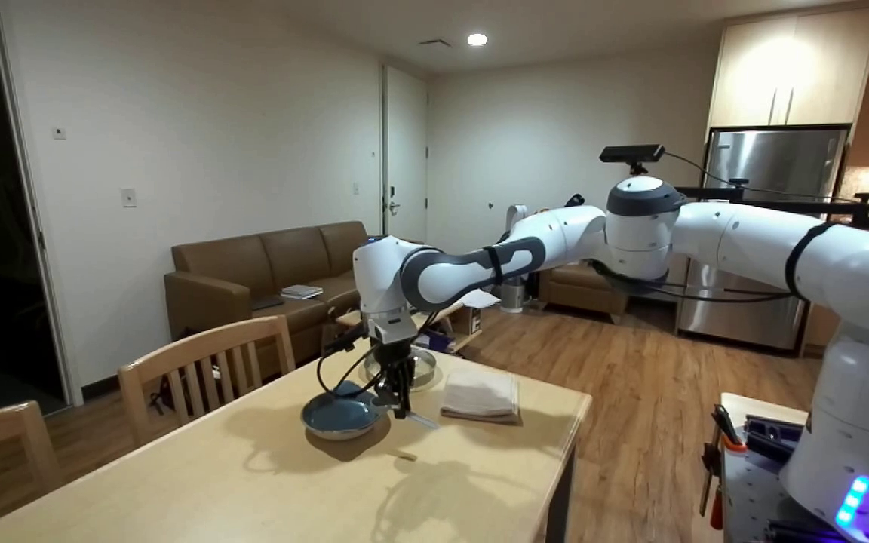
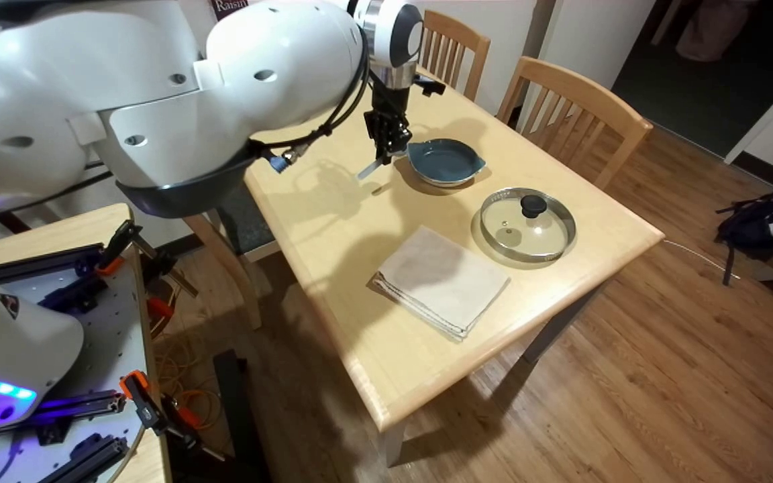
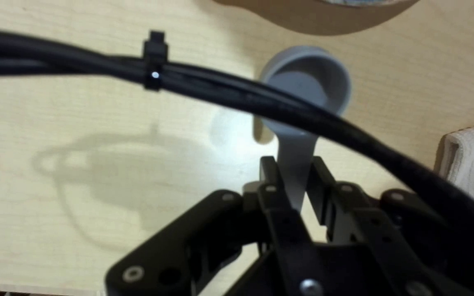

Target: Place the spoon on the blue dish

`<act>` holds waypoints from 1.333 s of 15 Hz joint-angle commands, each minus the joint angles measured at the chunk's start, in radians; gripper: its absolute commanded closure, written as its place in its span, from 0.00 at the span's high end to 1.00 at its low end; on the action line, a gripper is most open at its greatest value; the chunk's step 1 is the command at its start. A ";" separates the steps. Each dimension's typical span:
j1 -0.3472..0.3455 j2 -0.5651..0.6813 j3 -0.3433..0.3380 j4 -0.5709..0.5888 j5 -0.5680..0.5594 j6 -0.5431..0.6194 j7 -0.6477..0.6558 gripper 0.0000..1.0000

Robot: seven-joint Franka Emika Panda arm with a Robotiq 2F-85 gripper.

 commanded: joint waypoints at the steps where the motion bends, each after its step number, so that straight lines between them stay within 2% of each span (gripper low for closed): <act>1: -0.034 -0.001 0.043 0.003 0.019 -0.037 0.000 0.05; 4: -0.058 -0.003 0.042 0.015 0.071 -0.033 0.000 0.05; 6: -0.081 0.015 0.067 0.012 0.038 -0.055 0.000 0.05; 7: -0.058 -0.005 0.022 0.009 0.046 -0.014 0.000 0.21; 12: -0.073 -0.004 0.030 0.009 0.046 -0.029 0.000 0.21; 13: -0.063 0.001 0.026 0.022 0.056 -0.046 0.003 0.05; 16: -0.048 -0.001 0.030 0.045 0.100 -0.070 0.000 0.05; 19: -0.031 0.005 0.080 0.085 0.147 -0.139 0.000 0.05; 20: -0.009 0.009 0.092 0.133 0.141 -0.168 0.000 0.05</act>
